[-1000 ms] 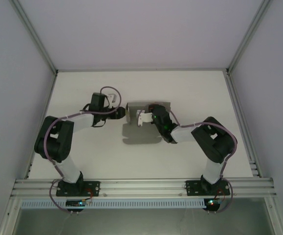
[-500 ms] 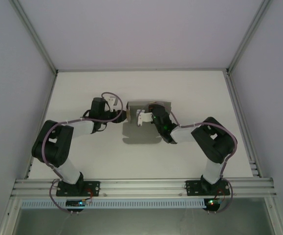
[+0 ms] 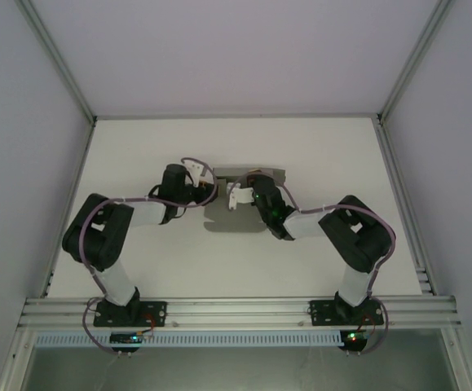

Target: Assemble paper box

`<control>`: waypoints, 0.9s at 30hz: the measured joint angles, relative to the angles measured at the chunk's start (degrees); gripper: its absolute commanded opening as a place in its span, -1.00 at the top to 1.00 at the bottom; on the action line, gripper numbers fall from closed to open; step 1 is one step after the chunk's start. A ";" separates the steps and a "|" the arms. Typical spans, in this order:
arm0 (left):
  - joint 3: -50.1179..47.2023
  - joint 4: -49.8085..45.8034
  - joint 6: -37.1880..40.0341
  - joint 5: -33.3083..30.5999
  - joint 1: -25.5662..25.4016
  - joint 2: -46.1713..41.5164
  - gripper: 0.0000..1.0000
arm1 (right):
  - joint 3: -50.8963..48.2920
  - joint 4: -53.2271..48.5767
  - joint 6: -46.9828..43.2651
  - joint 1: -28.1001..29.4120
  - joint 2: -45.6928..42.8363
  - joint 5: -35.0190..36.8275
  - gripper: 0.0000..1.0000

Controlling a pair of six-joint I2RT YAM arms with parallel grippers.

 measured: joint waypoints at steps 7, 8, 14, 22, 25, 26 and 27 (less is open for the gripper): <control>-0.02 5.03 0.57 -4.92 -2.91 3.04 0.24 | -1.60 1.53 0.63 1.29 0.00 1.22 1.00; -0.02 5.95 0.59 -5.60 -3.10 3.30 0.29 | -1.60 1.40 0.92 1.38 0.00 1.18 1.00; 0.00 9.27 0.66 -9.70 -3.74 4.66 0.71 | -1.33 0.17 2.54 1.36 0.00 1.20 1.00; 3.78 9.05 -0.17 -23.23 -7.10 7.80 1.00 | -0.11 -2.71 5.38 1.42 -0.22 0.98 1.00; 4.59 8.72 -2.93 -27.80 -8.22 8.50 1.00 | 0.63 -3.65 6.45 1.42 -0.26 0.90 1.00; 4.79 8.52 -3.85 -29.14 -8.61 8.63 1.00 | 0.68 -3.82 6.67 1.42 -0.26 0.74 1.00; 4.87 8.35 -4.94 -30.69 -9.07 8.70 1.00 | 0.70 -3.98 7.06 1.42 -0.26 0.68 1.00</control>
